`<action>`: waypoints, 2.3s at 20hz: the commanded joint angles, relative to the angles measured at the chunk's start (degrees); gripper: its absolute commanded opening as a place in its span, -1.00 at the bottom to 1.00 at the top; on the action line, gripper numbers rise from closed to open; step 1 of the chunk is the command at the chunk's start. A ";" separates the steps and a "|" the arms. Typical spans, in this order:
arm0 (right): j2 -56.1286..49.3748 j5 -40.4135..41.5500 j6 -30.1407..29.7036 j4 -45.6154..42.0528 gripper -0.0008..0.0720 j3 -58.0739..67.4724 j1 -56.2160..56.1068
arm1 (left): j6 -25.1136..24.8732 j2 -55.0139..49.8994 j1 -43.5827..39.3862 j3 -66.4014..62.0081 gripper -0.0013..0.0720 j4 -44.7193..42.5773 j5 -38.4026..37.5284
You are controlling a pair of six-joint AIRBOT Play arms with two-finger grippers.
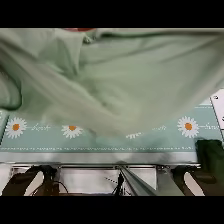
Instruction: Fold the shirts.
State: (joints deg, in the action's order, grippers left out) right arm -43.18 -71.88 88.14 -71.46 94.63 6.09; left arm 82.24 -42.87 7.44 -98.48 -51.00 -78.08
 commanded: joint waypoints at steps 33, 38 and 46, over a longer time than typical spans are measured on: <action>-30.99 -18.03 -4.83 -11.98 0.73 -9.64 12.66 | -6.80 -25.53 25.22 42.03 0.43 -3.87 -5.81; -26.84 -16.59 -8.41 -2.08 0.71 -31.76 21.44 | -12.13 -24.50 24.61 65.02 1.00 -1.49 -2.82; -24.81 -11.56 -9.46 -1.90 0.71 -38.82 21.59 | -13.68 -24.79 18.03 70.20 1.00 1.20 7.58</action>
State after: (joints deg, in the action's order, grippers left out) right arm -68.38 -84.55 79.29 -74.04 57.43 27.31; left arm 69.14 -67.66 28.73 -29.71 -51.90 -75.00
